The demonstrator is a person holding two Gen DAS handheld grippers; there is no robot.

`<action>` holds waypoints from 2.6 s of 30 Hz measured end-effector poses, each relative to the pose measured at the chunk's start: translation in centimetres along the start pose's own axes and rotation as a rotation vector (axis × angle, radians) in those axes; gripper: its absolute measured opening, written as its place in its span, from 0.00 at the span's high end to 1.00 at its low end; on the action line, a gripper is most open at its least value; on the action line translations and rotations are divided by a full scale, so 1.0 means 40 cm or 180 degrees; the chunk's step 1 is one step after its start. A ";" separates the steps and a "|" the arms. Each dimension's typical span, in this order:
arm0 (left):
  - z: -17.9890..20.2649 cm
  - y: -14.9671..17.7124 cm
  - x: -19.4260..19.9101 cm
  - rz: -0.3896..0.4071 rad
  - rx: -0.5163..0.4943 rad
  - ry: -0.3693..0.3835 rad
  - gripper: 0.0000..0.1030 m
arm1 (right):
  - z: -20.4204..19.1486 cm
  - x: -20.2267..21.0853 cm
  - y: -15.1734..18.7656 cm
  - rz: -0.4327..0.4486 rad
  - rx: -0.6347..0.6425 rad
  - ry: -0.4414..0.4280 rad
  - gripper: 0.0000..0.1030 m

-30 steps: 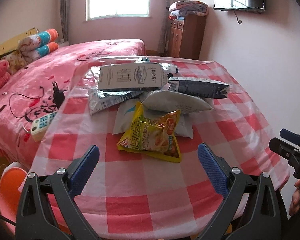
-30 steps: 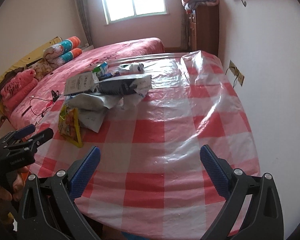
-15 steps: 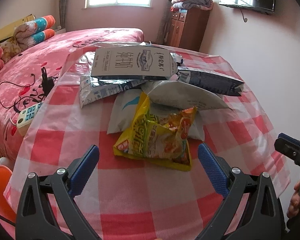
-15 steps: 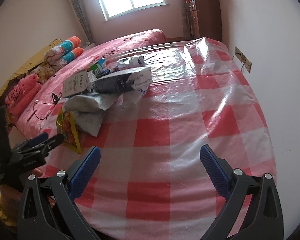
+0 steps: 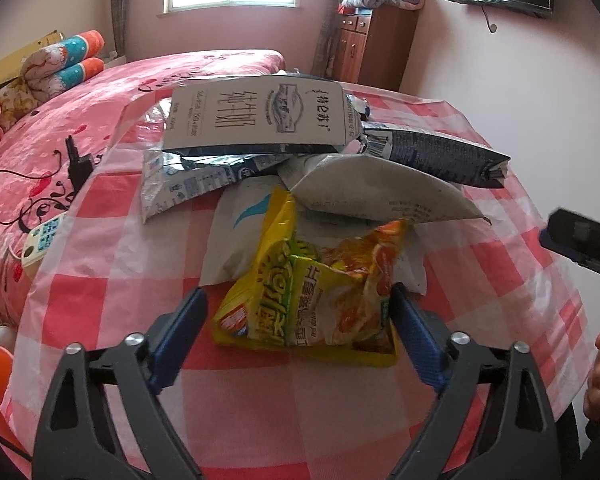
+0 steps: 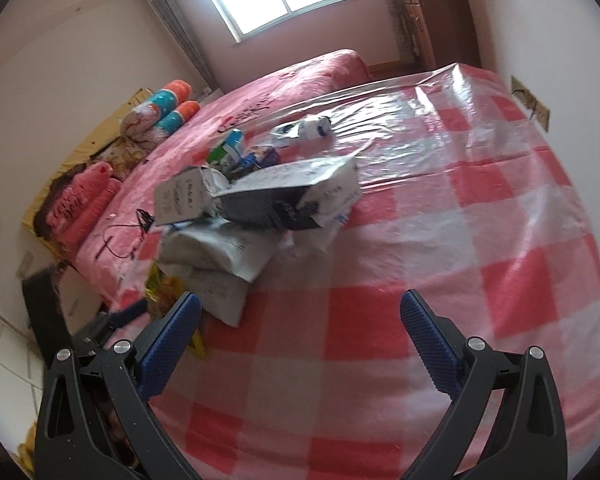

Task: Collect trash
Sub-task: 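Grasp the yellow snack bag with the left tool while the right tool grasps the white printed carton, then carry the snack bag and carton with both tools over the orange bucket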

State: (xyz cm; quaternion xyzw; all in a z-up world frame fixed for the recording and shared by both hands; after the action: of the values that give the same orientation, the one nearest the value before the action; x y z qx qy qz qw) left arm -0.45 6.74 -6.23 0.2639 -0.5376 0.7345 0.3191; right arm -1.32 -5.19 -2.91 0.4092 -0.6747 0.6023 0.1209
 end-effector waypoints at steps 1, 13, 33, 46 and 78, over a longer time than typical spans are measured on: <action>0.003 -0.001 -0.003 -0.0006 0.0003 0.0014 0.17 | -0.005 -0.006 -0.008 0.0012 0.0004 -0.0040 0.04; -0.001 0.000 -0.013 -0.0029 0.0094 0.0118 0.28 | 0.019 -0.022 -0.159 0.0213 0.0438 0.0185 0.05; -0.045 0.010 0.006 -0.0050 0.0249 0.0124 0.37 | -0.040 -0.192 -0.167 -0.0458 0.1336 -0.0226 0.19; -0.067 0.012 0.032 -0.0018 0.0343 0.0116 0.39 | -0.095 -0.179 -0.097 -0.0462 0.1447 -0.0040 0.32; -0.272 -0.019 0.282 0.0533 0.0746 0.0090 0.44 | -0.490 -0.093 0.005 -0.0366 0.1034 -0.1114 0.33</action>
State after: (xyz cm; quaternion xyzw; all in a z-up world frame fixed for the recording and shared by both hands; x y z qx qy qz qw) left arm -7.78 19.42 -0.61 0.2432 -0.4637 0.8199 0.2314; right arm -5.57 14.20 -0.68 0.5591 -0.5553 0.6149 -0.0311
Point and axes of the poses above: each gripper's, at about its wrist camera, not at the fingertips, and x roughly against the way its jaws point, z to its right, y to its underside, the point moved 10 cm from there along -x, roughly the way its jaws point, and after that the axes turned 15 degrees about x, right-handed, at the moved point
